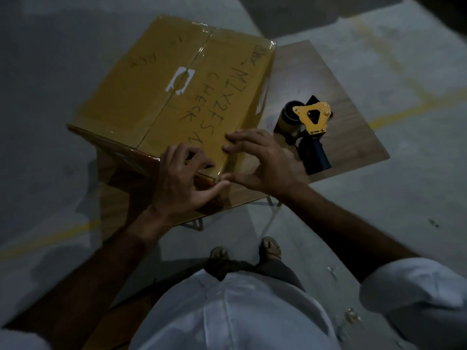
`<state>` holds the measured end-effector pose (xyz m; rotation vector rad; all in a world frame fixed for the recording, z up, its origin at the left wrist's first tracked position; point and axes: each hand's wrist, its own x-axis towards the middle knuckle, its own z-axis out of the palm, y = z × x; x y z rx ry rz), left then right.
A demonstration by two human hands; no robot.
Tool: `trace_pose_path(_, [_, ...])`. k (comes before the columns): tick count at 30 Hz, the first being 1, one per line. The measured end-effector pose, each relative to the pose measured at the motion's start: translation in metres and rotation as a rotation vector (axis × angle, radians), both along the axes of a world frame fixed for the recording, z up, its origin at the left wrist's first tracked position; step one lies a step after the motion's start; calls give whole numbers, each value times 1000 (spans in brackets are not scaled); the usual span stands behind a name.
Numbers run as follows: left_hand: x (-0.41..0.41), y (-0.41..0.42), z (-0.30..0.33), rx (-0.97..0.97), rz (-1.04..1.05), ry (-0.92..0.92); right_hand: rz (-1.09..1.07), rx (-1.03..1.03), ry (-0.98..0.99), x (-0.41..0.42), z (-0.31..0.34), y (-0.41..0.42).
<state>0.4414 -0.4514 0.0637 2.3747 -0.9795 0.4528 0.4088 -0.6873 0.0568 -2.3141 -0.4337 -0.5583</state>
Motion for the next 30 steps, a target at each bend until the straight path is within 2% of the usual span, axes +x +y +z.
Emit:
trace_pose_path(3, [1,17,2,5,-38,-13,14,39,-3,8,-4,15])
trace_pose_path(8, [-2,42,9,-56,-113,157,44,24,-40,25,-10,8])
trace_pose_path(15, [-3,43,26,-39,-122,264,100,-18,-67,34,-14,2])
trace_pose_path(19, [-5,43,26,6,-122,247,79,-53,-75,35,-15,7])
trace_pose_path(30, [-1,48,5,-33,-17,97,83,-41,-120,35,-16,7])
